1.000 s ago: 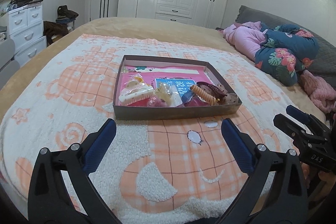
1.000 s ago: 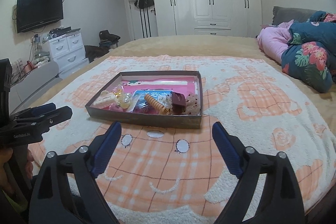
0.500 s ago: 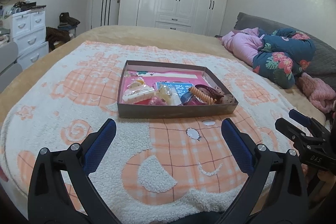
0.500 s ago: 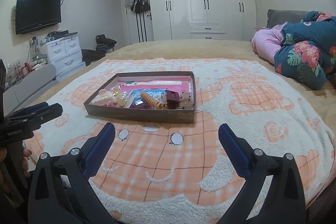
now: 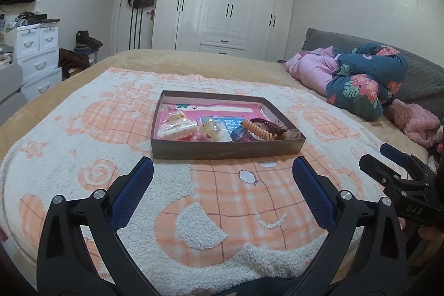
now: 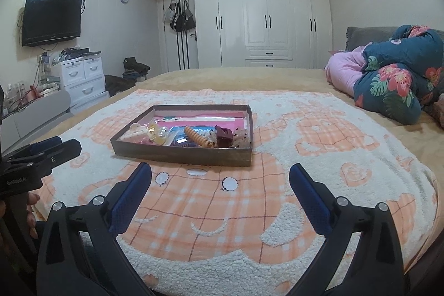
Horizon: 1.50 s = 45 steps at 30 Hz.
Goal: Organize jewelry
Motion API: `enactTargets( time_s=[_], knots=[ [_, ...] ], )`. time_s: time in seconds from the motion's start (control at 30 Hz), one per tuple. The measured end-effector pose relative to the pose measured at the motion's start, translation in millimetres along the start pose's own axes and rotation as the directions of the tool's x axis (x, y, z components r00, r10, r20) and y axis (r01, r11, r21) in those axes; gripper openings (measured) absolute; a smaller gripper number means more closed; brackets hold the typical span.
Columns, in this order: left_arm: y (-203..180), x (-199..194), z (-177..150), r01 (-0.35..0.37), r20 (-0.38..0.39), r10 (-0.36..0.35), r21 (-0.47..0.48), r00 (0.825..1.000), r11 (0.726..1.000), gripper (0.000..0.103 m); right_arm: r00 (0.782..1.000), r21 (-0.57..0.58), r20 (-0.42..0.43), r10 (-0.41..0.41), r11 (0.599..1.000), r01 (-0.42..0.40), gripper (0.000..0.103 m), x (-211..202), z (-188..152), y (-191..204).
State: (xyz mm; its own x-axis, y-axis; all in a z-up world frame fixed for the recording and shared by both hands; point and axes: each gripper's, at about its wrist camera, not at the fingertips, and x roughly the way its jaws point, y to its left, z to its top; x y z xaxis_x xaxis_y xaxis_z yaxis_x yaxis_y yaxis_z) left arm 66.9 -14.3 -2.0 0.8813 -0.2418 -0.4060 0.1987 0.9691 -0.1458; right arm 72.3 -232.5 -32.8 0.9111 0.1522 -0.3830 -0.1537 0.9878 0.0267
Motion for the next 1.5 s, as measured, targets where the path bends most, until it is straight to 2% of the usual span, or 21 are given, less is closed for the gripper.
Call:
enactTargets(
  time_s=[0.4,0.67,1.5],
  knots=[
    [0.8,1.1,-2.4,-0.028,-0.007,0.028,-0.003,1.0,1.0,0.092,1.0,-0.004,0.006,-0.013,1.0,0.014,0.097,-0.7,-2.4,1.4],
    [3.3,-2.0,-2.3,-0.027,0.014,0.027,-0.01,1.0,1.0,0.092,1.0,-0.002,0.006,-0.014,1.0,0.014,0.097,1.7,-2.3,1.1],
    [3.3,-4.5,-1.9,-0.045,0.008,0.045,-0.014,0.999,0.999,0.092,1.0,0.009,0.0,-0.012,1.0,0.012,0.097,1.9,-5.4,-0.4]
  ],
)
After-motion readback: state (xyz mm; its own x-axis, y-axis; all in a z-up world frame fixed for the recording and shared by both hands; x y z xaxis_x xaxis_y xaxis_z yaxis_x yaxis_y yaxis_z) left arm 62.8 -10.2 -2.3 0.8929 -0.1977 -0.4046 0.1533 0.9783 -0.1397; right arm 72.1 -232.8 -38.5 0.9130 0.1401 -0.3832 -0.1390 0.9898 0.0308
